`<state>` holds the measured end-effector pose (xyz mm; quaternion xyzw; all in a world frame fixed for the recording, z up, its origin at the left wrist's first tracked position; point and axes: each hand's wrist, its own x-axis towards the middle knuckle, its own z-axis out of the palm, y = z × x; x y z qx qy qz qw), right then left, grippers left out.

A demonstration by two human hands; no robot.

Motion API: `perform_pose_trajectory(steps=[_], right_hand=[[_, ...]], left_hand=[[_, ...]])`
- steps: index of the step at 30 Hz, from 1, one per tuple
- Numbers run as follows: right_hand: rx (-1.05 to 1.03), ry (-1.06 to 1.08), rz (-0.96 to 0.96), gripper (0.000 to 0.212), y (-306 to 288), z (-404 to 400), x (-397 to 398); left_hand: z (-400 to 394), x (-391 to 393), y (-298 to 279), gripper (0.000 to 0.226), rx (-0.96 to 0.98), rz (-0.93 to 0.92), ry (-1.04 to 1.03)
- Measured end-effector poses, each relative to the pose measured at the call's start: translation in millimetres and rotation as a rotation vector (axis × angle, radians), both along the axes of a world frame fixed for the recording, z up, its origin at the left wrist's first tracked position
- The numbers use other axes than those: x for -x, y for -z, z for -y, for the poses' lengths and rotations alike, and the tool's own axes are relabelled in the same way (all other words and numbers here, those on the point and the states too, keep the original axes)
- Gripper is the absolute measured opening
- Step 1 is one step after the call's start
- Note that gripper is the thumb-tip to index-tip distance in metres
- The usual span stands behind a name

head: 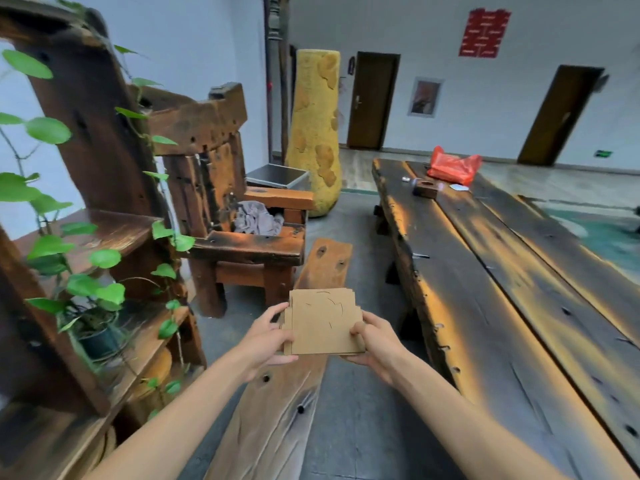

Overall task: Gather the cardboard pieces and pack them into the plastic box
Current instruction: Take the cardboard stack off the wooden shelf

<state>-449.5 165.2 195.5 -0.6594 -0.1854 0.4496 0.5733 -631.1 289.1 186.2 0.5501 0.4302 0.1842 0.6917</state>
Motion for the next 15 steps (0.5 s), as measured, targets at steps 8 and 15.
perform_pose_trajectory(steps=[8, 15], right_hand=[[0.056, 0.133, 0.083, 0.043, -1.5, 100.4, -34.4], [0.093, 0.269, 0.139, 0.036, 10.9, 189.3, -59.7]], left_hand=[[70.5, -56.0, -4.9, 0.066, 0.001, 0.009, 0.165], [135.5, -104.4, 5.3, 0.068, -0.022, -0.008, 0.303]])
